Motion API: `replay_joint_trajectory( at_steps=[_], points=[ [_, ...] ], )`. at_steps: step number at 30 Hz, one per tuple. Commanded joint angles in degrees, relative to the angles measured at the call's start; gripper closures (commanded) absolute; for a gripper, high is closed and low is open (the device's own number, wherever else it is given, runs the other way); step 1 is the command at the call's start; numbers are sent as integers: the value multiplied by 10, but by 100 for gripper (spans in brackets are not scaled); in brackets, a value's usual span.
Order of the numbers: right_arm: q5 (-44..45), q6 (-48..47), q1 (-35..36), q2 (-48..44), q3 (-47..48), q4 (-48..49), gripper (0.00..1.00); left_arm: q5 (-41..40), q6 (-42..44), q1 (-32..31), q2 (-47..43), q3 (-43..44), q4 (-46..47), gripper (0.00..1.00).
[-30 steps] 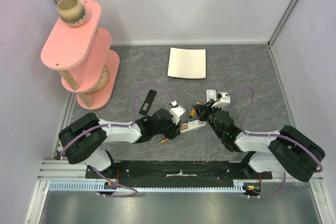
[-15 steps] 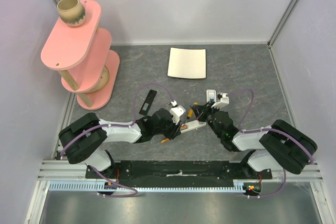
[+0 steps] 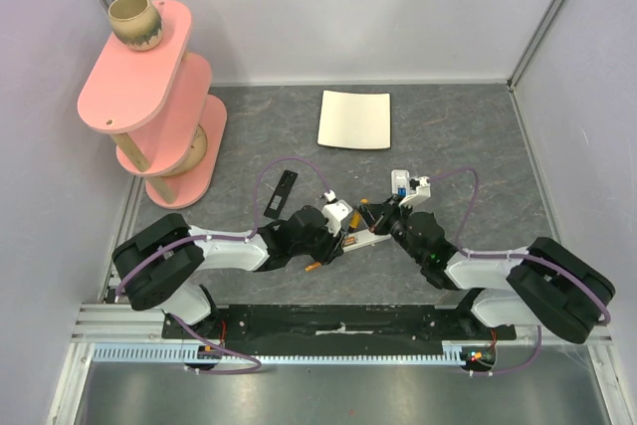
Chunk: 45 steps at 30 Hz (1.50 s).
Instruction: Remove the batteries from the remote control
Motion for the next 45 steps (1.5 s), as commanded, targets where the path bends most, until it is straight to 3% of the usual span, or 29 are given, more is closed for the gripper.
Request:
replay_joint_trajectory(
  at_steps=[1,15,23,33,45],
  points=[
    [20,-8,1,-40,2,-26,100,5,-13,-1,22,-6,-36,98],
    [79,-81,1,-117,27,-140,100,6,-15,-2,26,-4,-39,98],
    [87,-82,2,-83,21,-110,100,7,-14,-2,23,-4,-41,98],
    [144,-102,1,-106,20,-102,100,8,-14,-1,27,-4,-44,98],
    [137,-102,0,-28,42,-53,100,14,-13,-1,31,-3,-43,98]
  ],
)
